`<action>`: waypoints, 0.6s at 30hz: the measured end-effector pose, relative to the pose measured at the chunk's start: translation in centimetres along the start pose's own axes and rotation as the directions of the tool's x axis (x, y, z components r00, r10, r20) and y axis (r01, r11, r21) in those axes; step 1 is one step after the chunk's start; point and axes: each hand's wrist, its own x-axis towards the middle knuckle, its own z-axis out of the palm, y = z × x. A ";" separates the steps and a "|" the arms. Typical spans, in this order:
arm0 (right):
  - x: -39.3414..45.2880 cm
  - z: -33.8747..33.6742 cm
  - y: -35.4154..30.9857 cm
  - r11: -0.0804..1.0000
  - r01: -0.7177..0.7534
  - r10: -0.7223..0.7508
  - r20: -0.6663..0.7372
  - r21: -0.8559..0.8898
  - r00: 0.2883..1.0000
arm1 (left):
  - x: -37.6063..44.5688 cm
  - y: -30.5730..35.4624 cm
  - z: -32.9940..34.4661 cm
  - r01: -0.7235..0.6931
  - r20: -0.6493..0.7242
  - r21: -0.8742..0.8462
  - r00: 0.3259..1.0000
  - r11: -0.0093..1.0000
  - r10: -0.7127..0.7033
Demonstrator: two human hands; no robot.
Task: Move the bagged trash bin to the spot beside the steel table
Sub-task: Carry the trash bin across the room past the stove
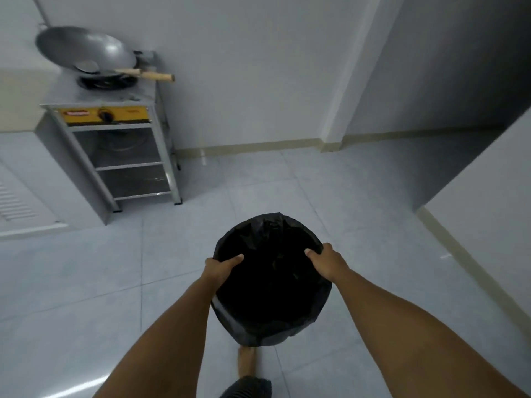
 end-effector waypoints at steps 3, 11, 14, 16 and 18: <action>3.2 0.5 -2.8 0.998 0.044 -0.042 0.047 -0.034 0.998 | 2.0 1.0 -1.1 0.021 -0.048 -0.029 0.999 0.999 -0.022; 12.6 1.5 -12.3 0.992 0.107 -0.097 0.132 -0.073 0.986 | 9.5 7.0 -5.1 0.043 -0.122 -0.110 0.991 0.993 -0.056; 16.1 1.7 -16.4 0.990 0.114 -0.101 0.143 -0.086 0.985 | 12.6 10.2 -7.0 0.028 -0.139 -0.121 0.989 0.992 -0.044; 18.3 2.0 -18.8 0.987 0.135 -0.121 0.150 -0.086 0.981 | 14.6 12.0 -8.2 0.021 -0.148 -0.114 0.988 0.993 -0.038; 20.2 2.4 -20.9 0.984 0.152 -0.135 0.165 -0.095 0.977 | 16.3 13.2 -9.1 0.031 -0.154 -0.105 0.987 0.994 -0.047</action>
